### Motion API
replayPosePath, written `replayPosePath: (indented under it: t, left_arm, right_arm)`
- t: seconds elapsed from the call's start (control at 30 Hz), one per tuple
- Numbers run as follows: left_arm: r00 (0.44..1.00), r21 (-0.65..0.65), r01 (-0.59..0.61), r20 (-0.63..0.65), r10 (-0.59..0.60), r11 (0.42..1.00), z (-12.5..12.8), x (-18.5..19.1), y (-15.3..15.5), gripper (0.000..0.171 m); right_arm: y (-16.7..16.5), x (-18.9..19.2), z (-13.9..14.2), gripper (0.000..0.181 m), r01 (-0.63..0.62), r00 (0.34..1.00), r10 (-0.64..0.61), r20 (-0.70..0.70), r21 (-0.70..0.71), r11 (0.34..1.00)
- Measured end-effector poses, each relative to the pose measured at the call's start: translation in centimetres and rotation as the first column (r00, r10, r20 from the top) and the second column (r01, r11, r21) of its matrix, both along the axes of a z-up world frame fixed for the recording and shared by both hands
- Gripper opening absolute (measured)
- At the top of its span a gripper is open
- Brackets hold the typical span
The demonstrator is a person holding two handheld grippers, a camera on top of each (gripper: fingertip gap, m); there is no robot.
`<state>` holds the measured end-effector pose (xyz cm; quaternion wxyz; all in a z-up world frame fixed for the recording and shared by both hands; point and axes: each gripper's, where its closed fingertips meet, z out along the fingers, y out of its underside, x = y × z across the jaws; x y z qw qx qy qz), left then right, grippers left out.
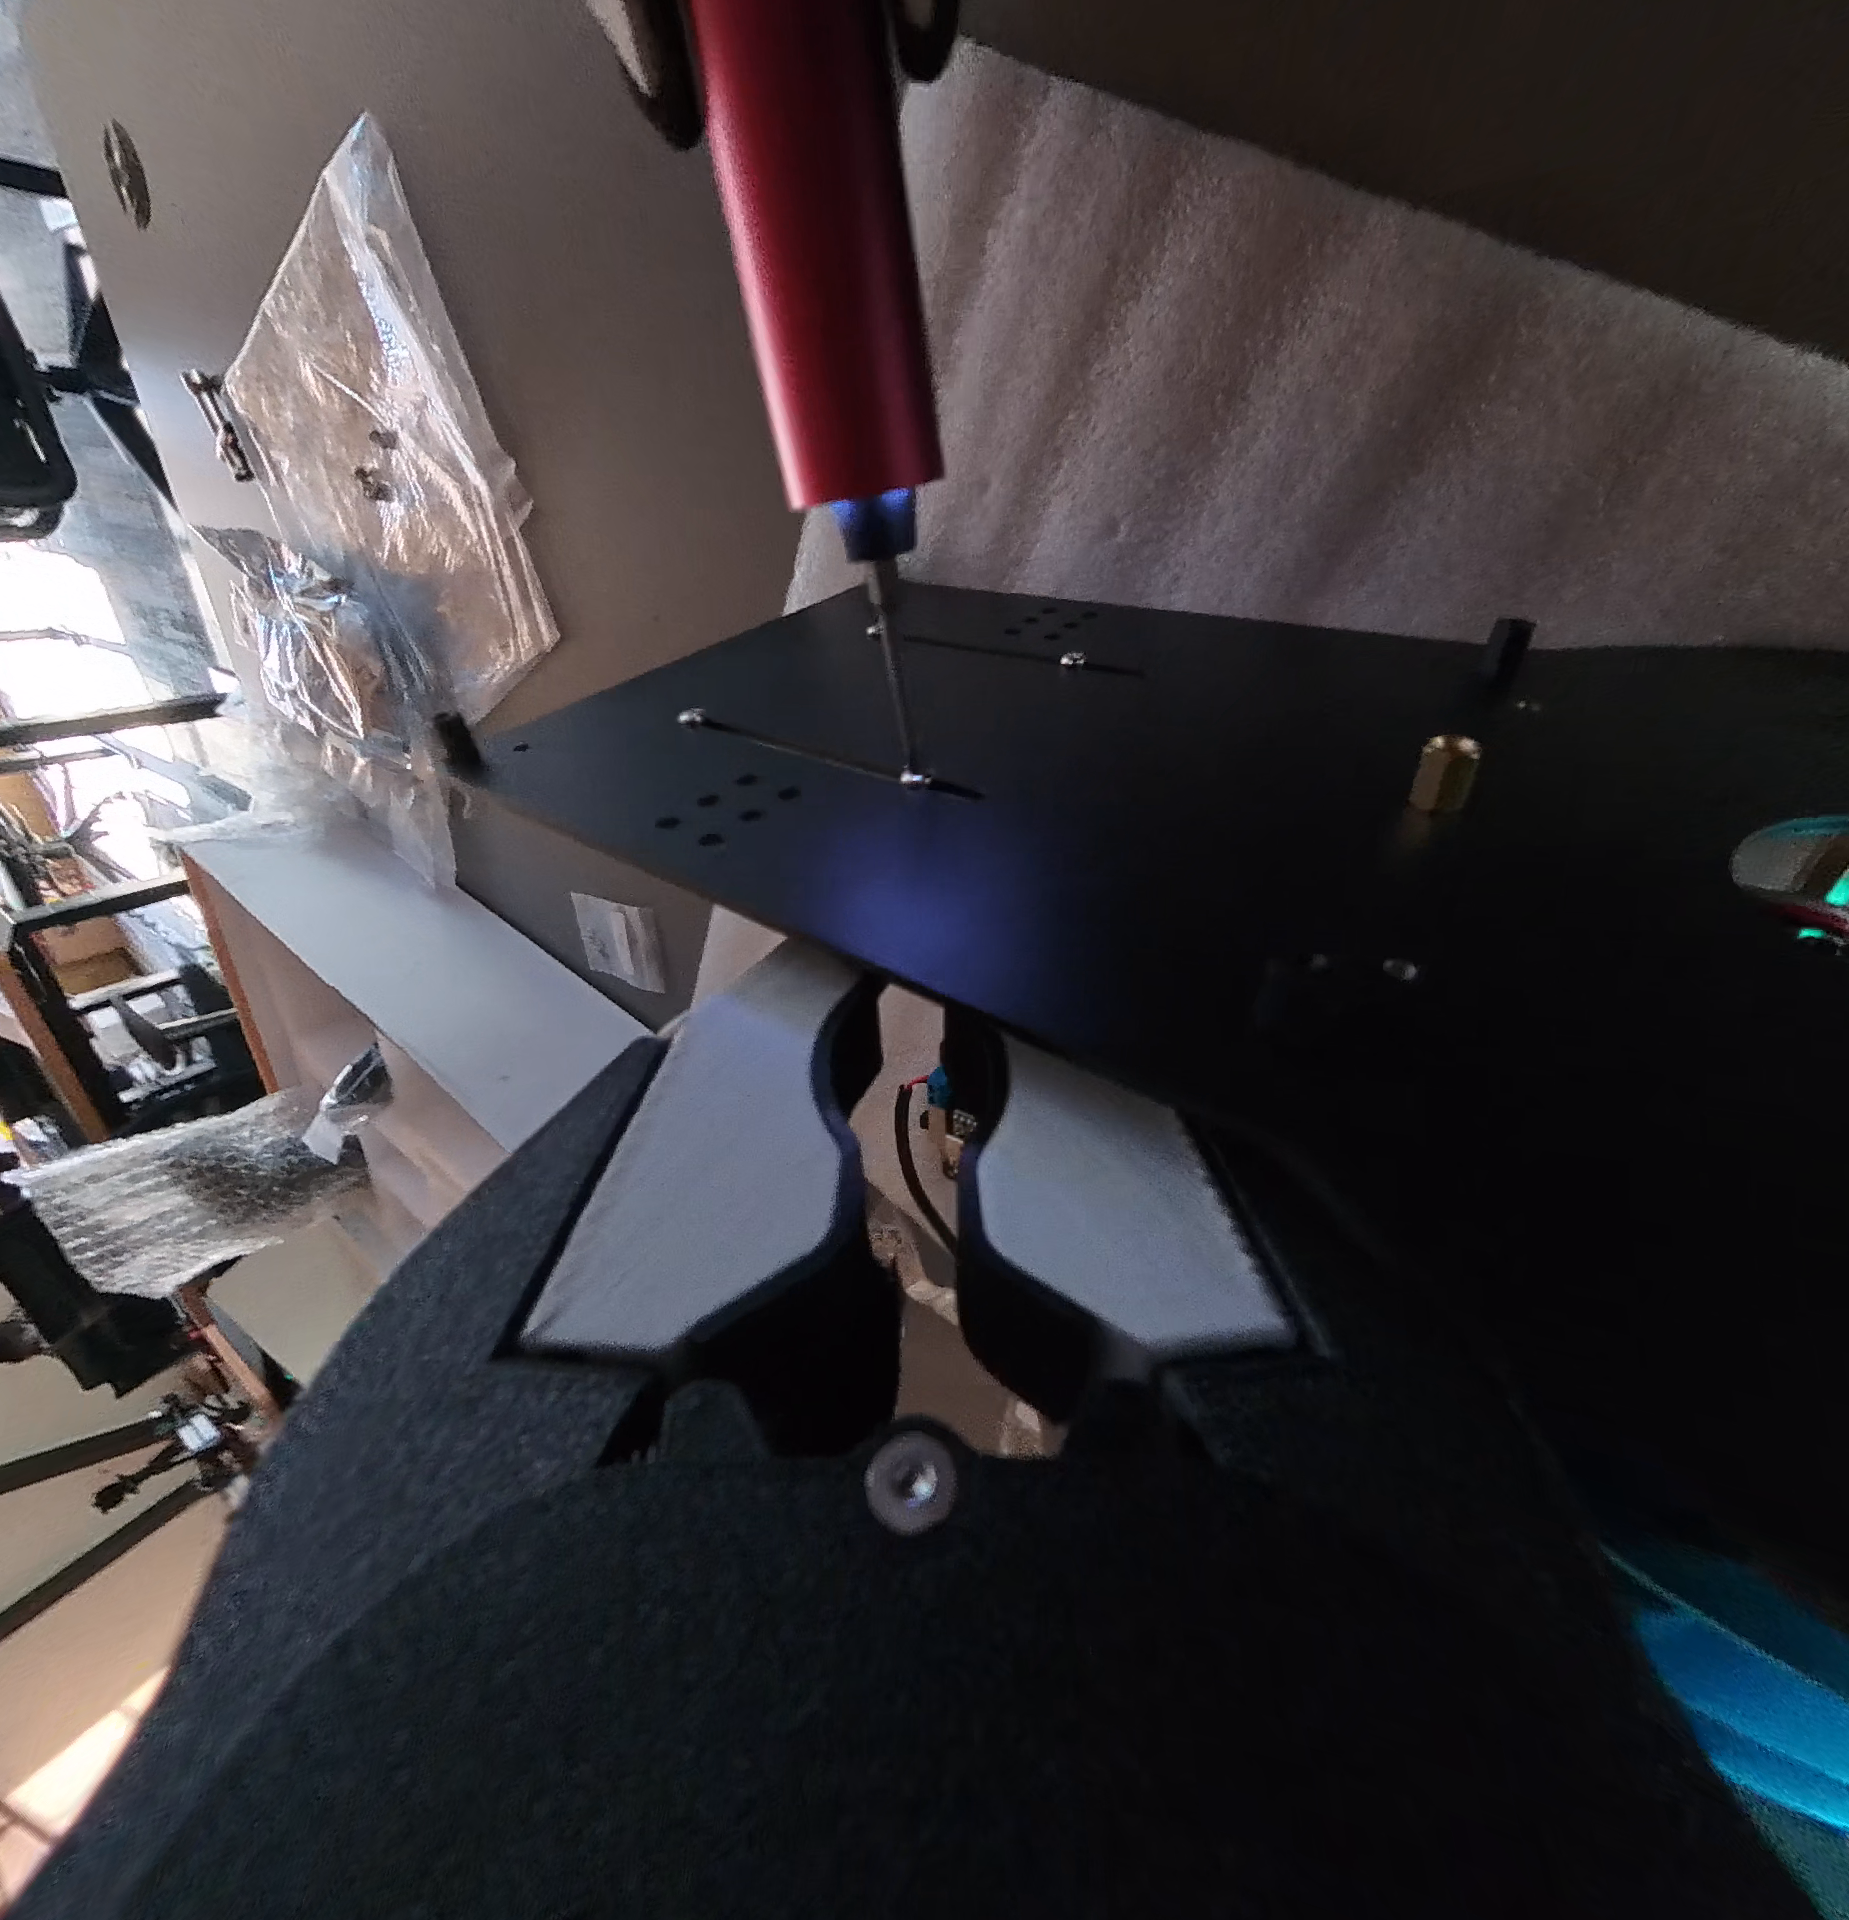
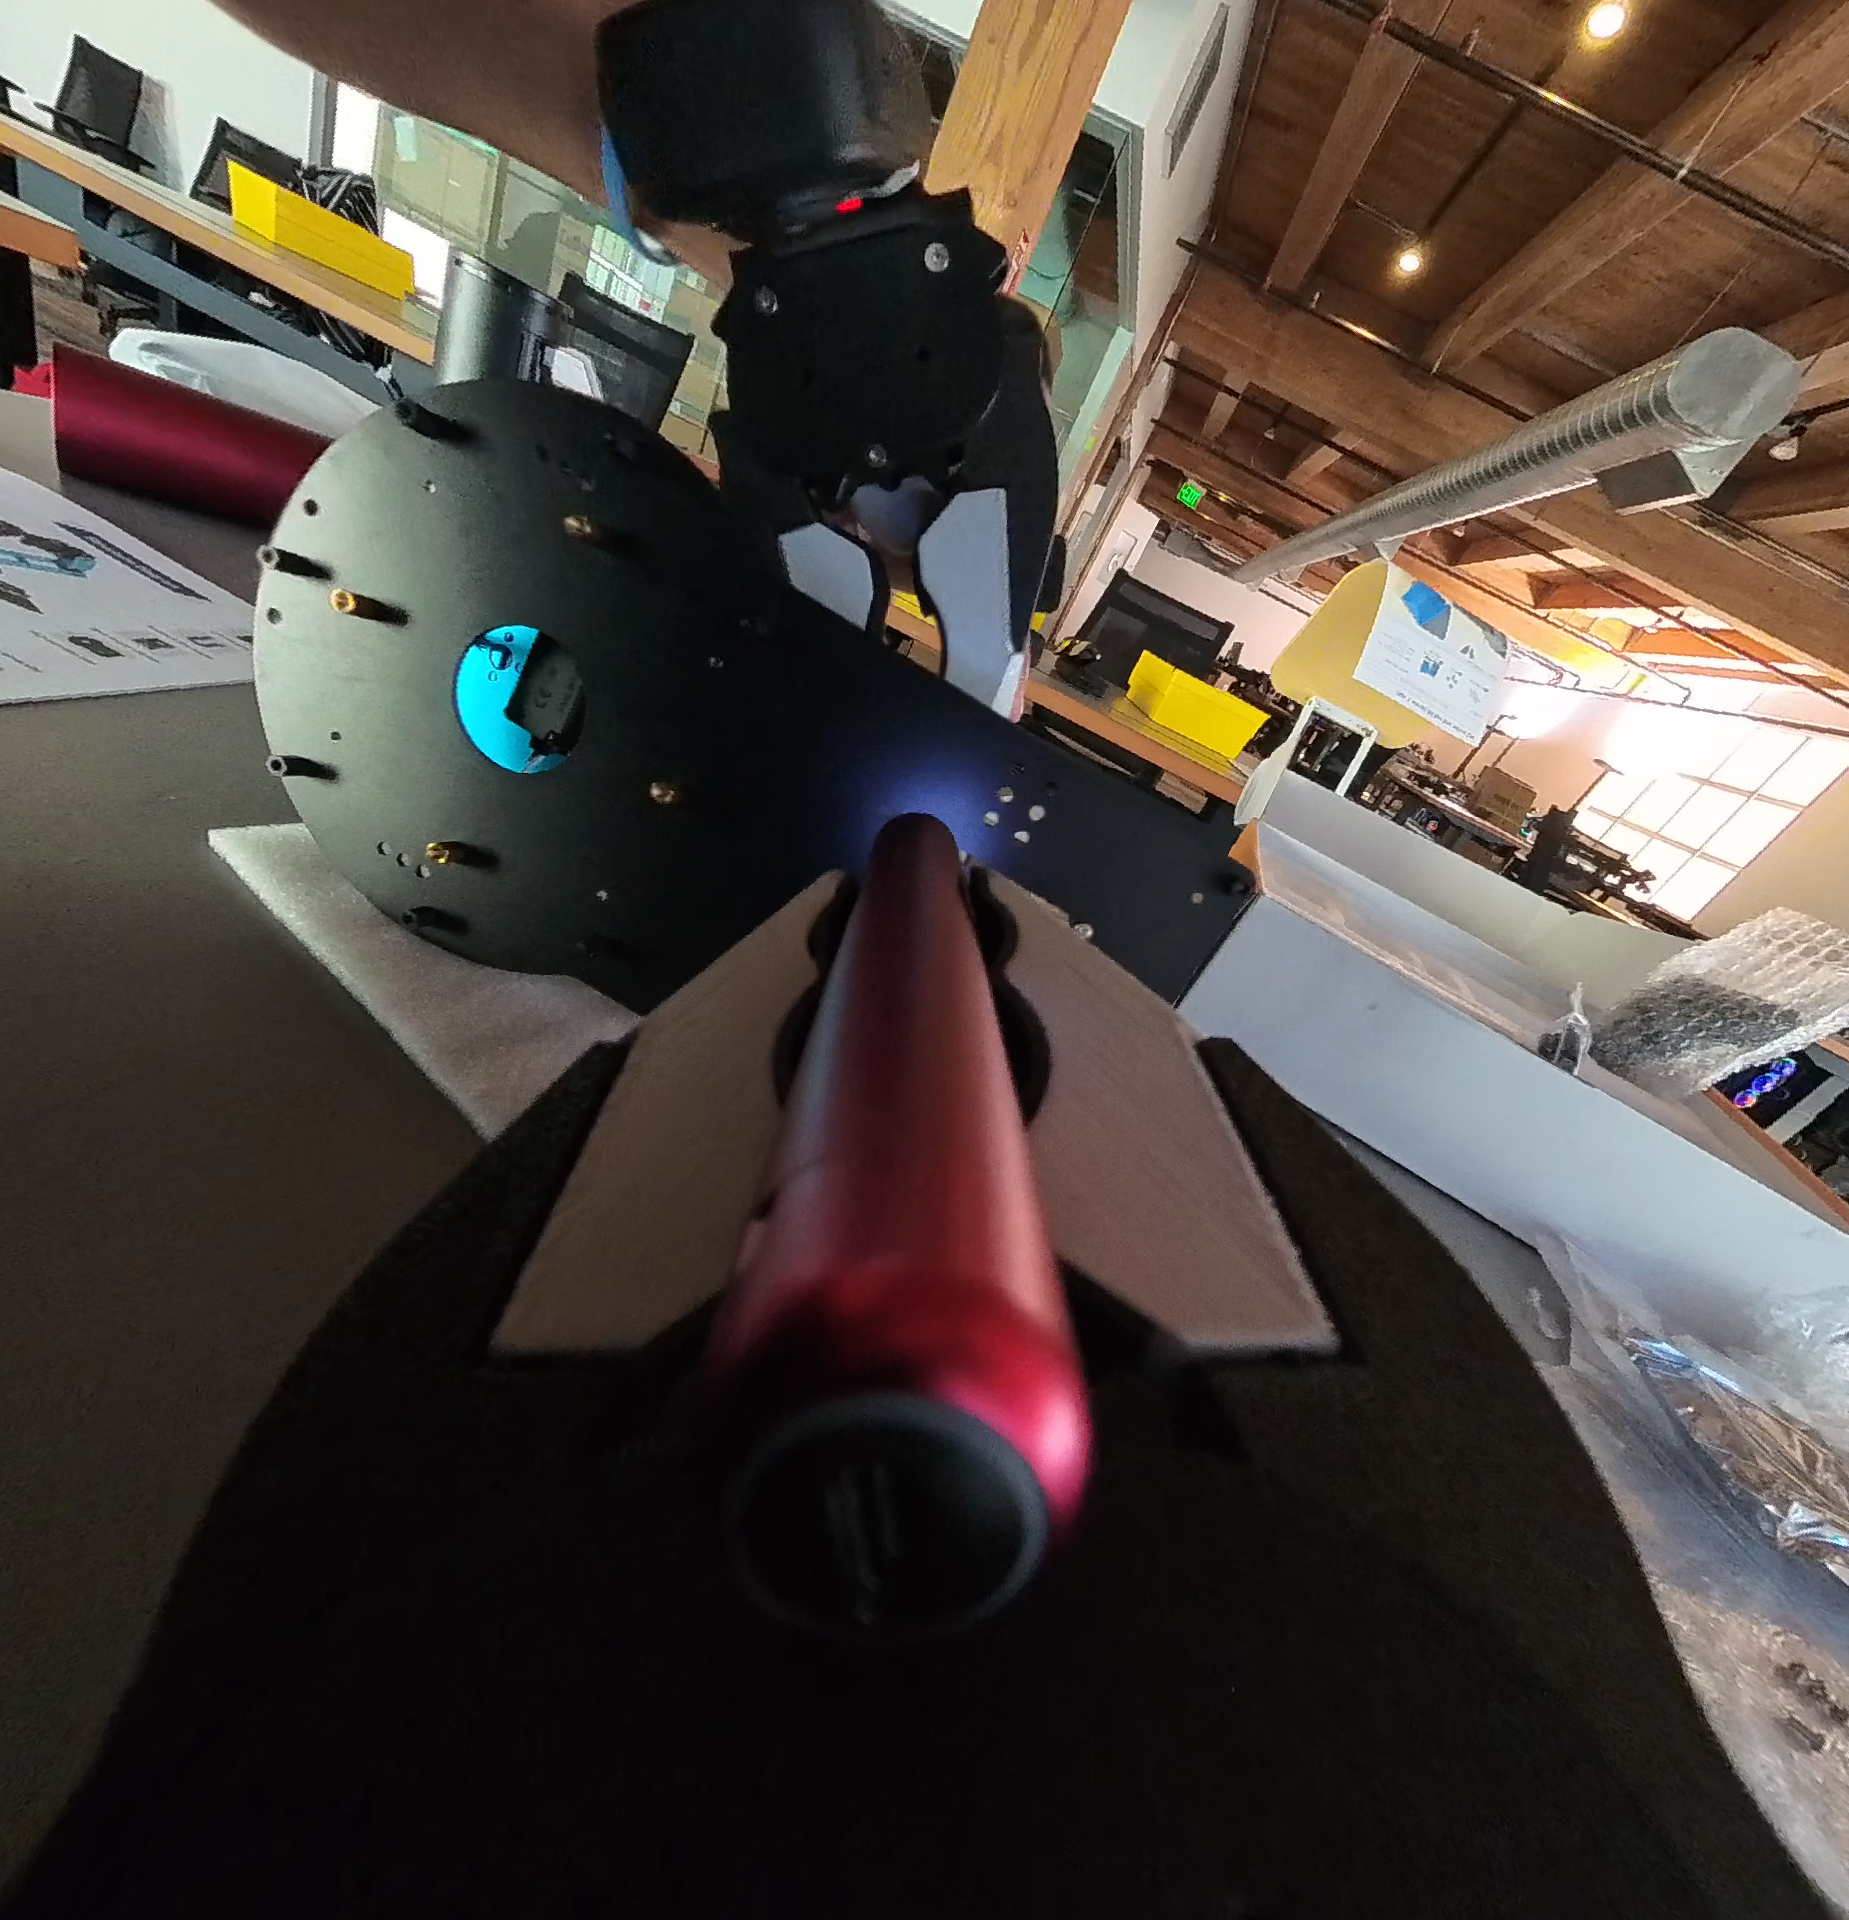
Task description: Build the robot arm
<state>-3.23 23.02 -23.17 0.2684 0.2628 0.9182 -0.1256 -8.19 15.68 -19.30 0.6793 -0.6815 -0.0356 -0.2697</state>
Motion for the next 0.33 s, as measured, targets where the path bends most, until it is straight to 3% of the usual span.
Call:
replayPosePath:
  t: [0.33]
  left_arm:
    - [0.988,0.003,0.135,0.077,-0.135,0.991,0.13,0.01,-0.18,0.0]
  right_arm:
    - [0.11,-0.33,-0.25,0.021,0.036,0.996,-0.035,0.077,-0.016,0.999]
